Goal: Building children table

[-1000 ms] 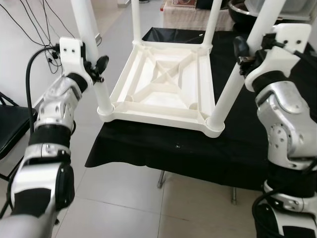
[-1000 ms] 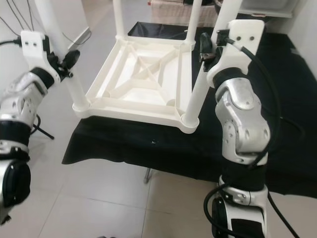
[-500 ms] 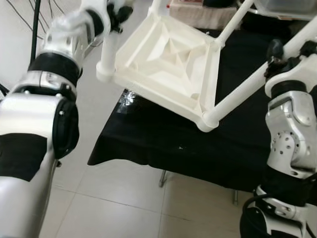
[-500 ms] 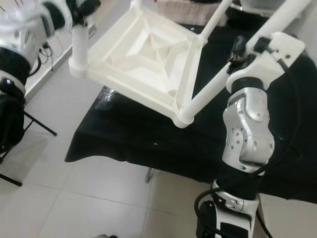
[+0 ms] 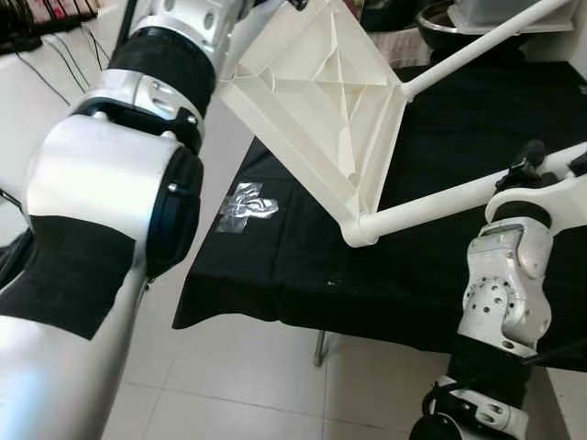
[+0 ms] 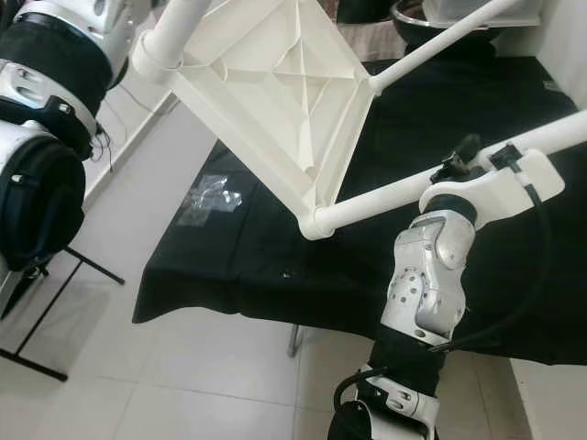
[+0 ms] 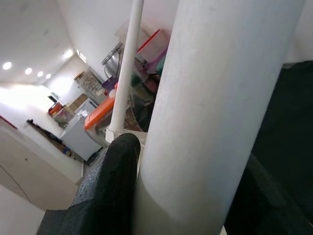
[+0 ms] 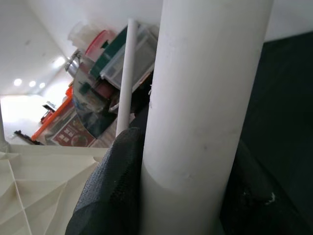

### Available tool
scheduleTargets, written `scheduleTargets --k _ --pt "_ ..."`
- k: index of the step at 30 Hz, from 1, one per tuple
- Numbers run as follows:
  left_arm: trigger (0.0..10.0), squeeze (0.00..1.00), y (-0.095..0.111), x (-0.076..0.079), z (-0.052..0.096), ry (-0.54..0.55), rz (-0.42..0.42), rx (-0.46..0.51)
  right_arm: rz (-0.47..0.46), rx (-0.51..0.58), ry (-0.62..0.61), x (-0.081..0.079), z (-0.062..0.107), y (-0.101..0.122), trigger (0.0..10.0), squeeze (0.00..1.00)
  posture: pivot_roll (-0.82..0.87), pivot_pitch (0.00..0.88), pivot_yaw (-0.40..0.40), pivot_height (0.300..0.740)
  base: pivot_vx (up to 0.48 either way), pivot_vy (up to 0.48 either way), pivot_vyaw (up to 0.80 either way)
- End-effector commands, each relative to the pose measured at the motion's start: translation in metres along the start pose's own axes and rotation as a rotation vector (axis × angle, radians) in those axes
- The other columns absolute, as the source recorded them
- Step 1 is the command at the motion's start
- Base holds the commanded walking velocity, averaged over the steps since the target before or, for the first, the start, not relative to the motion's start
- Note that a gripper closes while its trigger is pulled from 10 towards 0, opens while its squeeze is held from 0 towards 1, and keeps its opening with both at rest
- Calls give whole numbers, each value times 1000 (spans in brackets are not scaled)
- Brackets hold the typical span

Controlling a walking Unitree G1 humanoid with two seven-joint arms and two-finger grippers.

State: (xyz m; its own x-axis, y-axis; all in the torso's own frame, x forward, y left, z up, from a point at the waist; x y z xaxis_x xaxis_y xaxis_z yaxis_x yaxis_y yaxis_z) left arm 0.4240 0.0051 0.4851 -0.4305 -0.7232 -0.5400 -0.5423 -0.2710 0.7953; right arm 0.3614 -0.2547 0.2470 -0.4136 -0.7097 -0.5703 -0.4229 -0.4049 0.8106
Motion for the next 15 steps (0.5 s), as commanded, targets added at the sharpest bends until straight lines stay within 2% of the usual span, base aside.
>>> scheduleTargets --k 1,2,3,8,12,13,15 --pt "549 522 116 68 -10 -240 118 408 300 -847 119 -10 84 -190 10000 0 -52 57 140 740 0 0 0" --pt "549 522 114 73 -11 -258 121 401 285 -853 113 -12 86 -191 10000 0 -52 57 140 740 0 0 0" --pt "10000 1000 112 79 -13 -272 113 394 265 -852 93 -14 86 -192 10000 0 -51 58 143 740 0 0 0" --pt "10000 1000 113 86 -14 -293 120 398 241 -830 47 -12 80 -194 10000 0 -48 62 144 740 0 0 0" --pt "10000 1000 118 87 -12 -308 135 427 235 -764 -95 22 49 -189 10000 0 -33 64 139 740 0 0 0" --pt "10000 1000 118 87 -12 -308 135 427 235 -764 -95 22 49 -189 10000 0 -33 64 139 740 0 0 0" --pt "10000 1000 121 86 -11 -307 148 438 247 -746 -155 41 37 -187 10000 0 -33 63 136 740 0 0 0"
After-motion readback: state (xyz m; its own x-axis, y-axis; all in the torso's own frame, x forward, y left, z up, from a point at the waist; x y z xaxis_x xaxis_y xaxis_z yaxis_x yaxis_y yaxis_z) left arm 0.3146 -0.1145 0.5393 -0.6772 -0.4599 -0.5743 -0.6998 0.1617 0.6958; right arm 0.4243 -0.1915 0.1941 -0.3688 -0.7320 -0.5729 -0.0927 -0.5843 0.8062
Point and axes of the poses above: a point about 5 cm out from each wrist's last joint towards the gripper, its own z axis pointing back from the gripper into the wrist, its own y axis along the axis of the wrist's last joint, x = y × z, the point moved 6 cm from there along -z, pointing out of the wrist towards the gripper, and after that the axes turned 4 degrees about z, right-handed, at the moved point
